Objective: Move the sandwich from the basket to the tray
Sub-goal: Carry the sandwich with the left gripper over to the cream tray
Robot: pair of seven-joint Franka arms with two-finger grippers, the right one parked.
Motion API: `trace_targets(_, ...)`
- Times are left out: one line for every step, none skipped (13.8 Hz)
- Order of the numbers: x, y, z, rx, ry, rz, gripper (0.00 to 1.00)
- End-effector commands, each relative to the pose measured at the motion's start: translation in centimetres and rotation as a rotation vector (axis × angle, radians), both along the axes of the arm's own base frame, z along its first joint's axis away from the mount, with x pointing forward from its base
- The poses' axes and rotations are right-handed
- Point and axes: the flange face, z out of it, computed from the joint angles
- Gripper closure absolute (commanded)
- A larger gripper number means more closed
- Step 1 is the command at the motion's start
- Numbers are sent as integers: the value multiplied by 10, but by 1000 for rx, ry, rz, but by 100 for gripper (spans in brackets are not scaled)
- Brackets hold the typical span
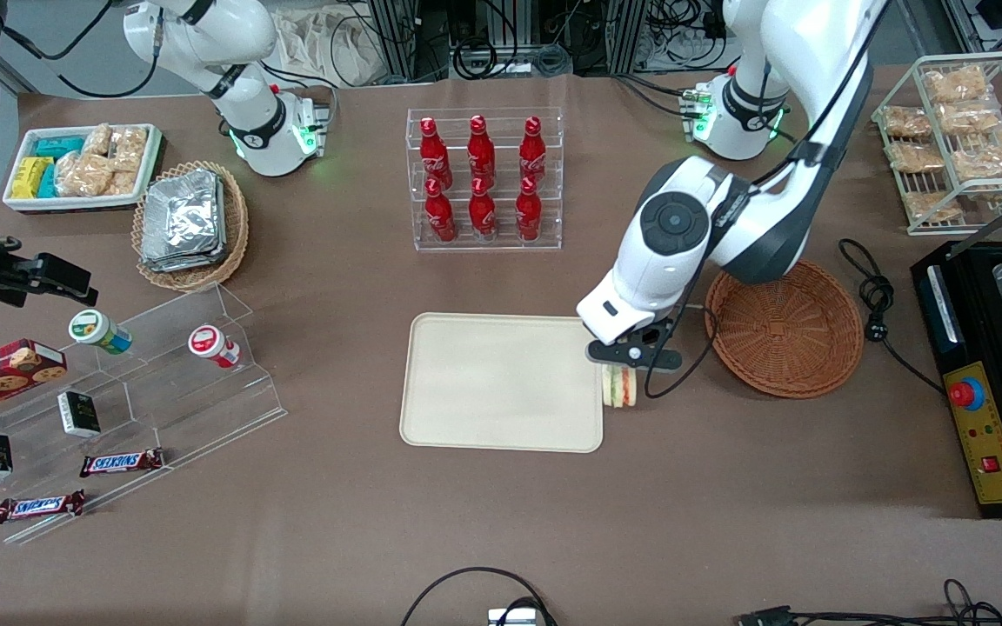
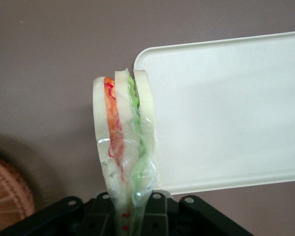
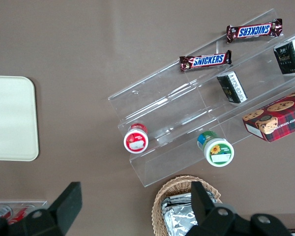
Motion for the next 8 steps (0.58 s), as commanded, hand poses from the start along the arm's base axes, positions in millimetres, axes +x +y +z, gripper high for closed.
trace_targets(6, -20, -17, -17, -5, 6, 82)
trace_targets(1, -31, -28, -24, -4, -13, 82)
trace_targets(-4, -42, -40, -26, 5, -27, 82)
trace_targets(-5, -48, -49, -33, 7, -27, 83)
trace_targets(-5, -49, -55, -33, 0, -6, 83)
trace_targets(-5, -50, -63, -16, -5, -12, 83)
trace_targets(-5, -50, -73, -6, -6, -14, 83)
trace_targets(-4, -53, -80, -16, -11, -5, 83)
